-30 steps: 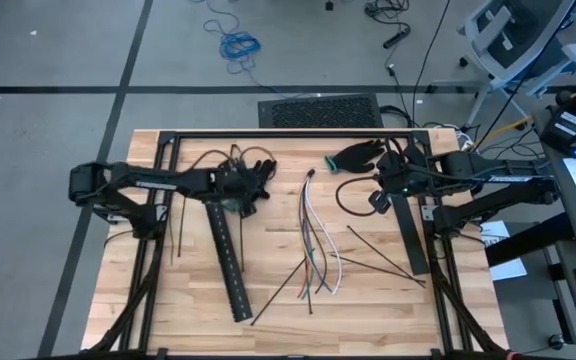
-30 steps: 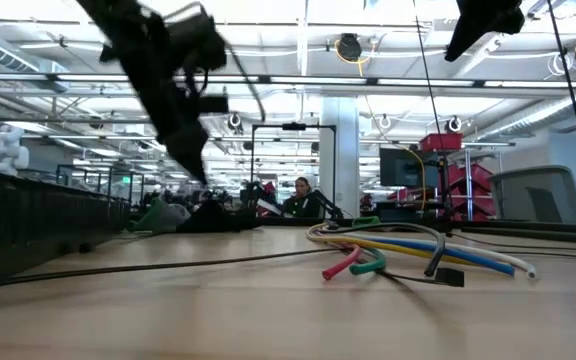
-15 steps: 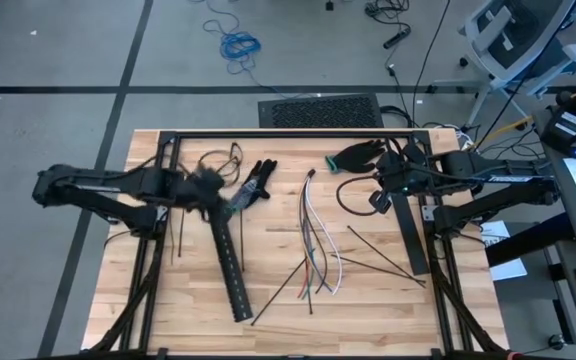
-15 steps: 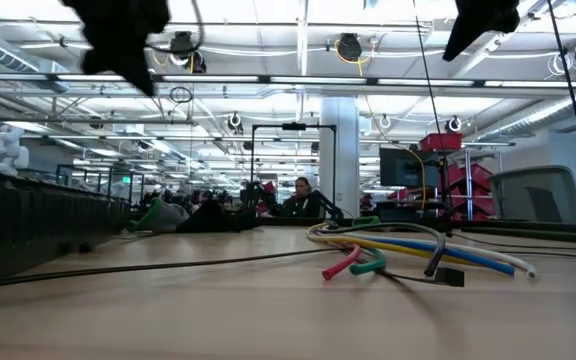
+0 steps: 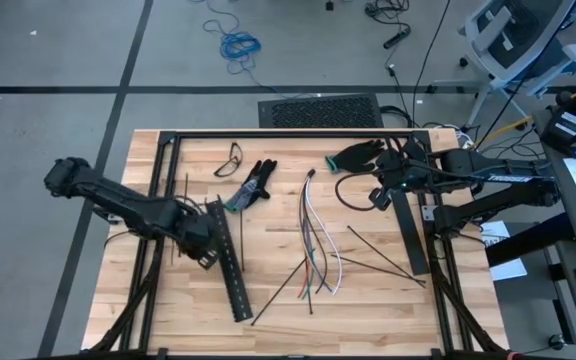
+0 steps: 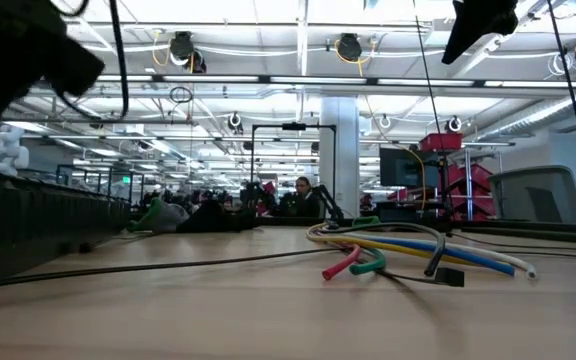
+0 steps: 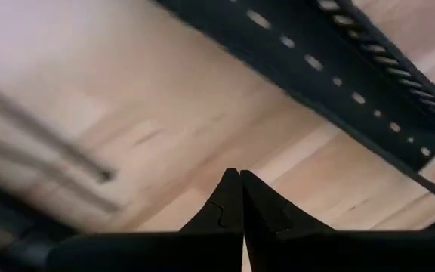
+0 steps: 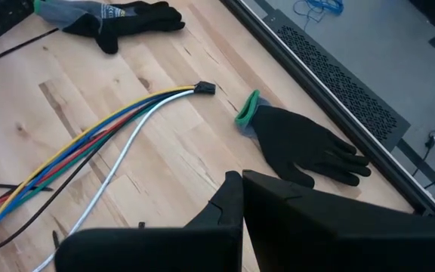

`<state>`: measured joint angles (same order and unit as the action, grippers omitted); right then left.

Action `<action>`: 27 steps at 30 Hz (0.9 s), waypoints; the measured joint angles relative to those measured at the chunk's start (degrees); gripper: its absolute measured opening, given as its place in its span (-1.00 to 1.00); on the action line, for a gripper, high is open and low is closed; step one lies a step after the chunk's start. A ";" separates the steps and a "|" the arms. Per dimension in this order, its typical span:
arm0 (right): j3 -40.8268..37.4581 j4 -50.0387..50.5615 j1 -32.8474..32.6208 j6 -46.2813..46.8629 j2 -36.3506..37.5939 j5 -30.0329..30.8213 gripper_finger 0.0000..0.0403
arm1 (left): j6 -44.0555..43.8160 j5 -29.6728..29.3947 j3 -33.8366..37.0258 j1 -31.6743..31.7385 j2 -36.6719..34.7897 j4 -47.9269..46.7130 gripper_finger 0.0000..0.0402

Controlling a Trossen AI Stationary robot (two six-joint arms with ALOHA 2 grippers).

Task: Ziptie cables
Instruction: Insert the black zip tie into the lock head

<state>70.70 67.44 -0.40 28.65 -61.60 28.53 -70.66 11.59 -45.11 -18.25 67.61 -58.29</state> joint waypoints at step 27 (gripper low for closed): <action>0.00 -0.01 -0.07 0.43 0.11 -0.08 -1.00 | 25.22 9.14 4.51 5.58 24.62 41.10 -1.00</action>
<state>70.70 67.43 -0.47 29.08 -61.49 28.46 -45.45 20.72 -40.60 -12.67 92.23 -17.19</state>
